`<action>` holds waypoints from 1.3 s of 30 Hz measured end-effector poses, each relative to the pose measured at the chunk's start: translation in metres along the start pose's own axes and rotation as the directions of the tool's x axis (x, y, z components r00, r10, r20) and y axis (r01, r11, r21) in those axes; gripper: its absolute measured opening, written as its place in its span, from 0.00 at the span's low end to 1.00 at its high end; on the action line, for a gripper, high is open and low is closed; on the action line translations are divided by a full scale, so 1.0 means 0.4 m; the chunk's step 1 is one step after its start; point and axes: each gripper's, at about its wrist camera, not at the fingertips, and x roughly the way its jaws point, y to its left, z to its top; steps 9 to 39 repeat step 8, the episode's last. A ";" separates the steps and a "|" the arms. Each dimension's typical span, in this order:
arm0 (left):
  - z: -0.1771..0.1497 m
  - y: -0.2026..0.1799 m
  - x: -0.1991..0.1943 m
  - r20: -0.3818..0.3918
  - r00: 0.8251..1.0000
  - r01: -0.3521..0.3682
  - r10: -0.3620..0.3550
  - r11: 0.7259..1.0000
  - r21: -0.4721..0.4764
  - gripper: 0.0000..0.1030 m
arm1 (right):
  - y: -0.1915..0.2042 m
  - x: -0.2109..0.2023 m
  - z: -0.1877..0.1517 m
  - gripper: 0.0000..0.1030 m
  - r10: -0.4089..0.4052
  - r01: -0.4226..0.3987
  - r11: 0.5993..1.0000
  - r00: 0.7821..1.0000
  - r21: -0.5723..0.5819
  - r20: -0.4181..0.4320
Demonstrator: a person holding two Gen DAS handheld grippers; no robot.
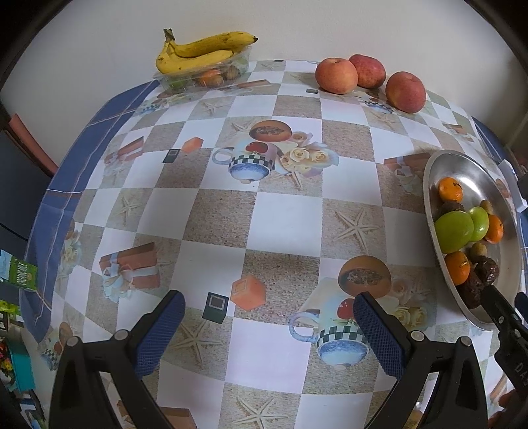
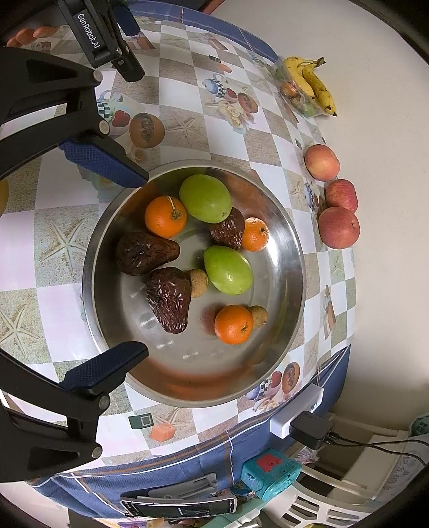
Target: Organize fruits
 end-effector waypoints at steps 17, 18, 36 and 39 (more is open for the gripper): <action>-0.002 -0.002 -0.008 0.014 1.000 -0.007 0.007 1.000 0.006 1.00 | 0.001 0.001 -0.001 0.92 0.000 0.000 1.000 1.000 0.002 -0.002; -0.002 -0.002 -0.008 0.014 1.000 -0.007 0.007 1.000 0.006 1.00 | 0.001 0.001 -0.001 0.92 0.000 0.000 1.000 1.000 0.002 -0.002; -0.002 -0.002 -0.008 0.014 1.000 -0.007 0.007 1.000 0.006 1.00 | 0.001 0.001 -0.001 0.92 0.000 0.000 1.000 1.000 0.002 -0.002; -0.002 -0.002 -0.008 0.014 1.000 -0.007 0.007 1.000 0.006 1.00 | 0.001 0.001 -0.001 0.92 0.000 0.000 1.000 1.000 0.002 -0.002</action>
